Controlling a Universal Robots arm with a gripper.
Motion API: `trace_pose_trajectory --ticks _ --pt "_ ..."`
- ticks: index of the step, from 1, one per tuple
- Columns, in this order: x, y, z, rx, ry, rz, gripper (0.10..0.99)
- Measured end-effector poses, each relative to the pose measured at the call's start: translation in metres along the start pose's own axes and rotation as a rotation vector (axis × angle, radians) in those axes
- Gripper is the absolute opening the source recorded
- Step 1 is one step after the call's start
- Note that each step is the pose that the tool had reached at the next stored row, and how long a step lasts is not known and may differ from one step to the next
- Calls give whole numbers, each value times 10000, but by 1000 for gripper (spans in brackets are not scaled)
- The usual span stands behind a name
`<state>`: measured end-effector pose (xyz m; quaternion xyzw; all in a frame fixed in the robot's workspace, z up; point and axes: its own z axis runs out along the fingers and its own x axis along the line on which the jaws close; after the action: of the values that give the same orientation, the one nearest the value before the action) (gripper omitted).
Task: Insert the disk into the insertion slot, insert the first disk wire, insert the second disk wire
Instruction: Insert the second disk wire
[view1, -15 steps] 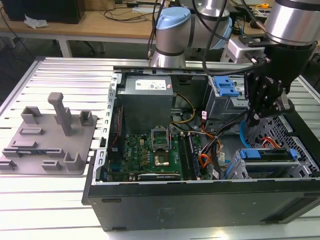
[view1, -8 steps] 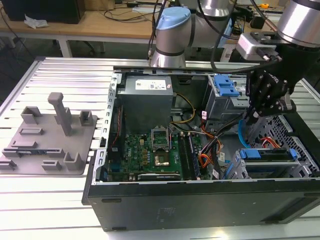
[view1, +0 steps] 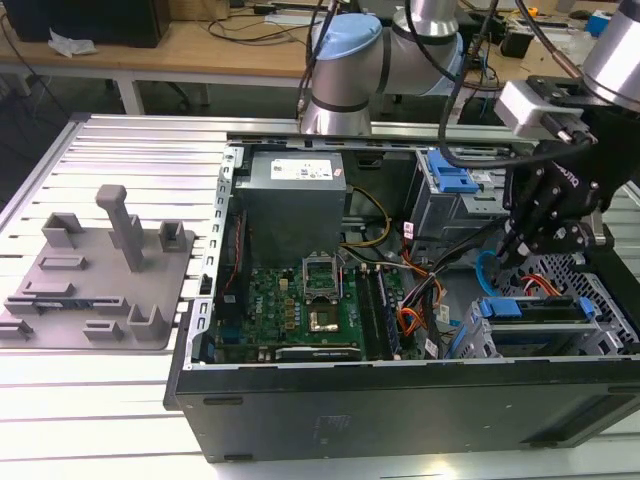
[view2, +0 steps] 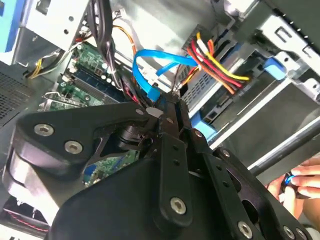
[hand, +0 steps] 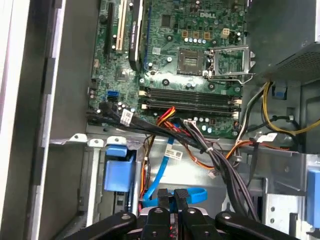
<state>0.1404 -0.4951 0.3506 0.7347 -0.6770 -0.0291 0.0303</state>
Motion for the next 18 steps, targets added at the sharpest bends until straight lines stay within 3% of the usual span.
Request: trace_pose_trajectory --ticks 2,3,7,15,18 --pt "21 -78 -7 1 -27 -3 161" --pt "43 -118 -11 3 -91 6 161" --pt "217 -104 -10 22 -327 111 161" --pt "389 -108 -5 53 -739 95 161" --pt "392 -159 -9 20 -746 123 161"
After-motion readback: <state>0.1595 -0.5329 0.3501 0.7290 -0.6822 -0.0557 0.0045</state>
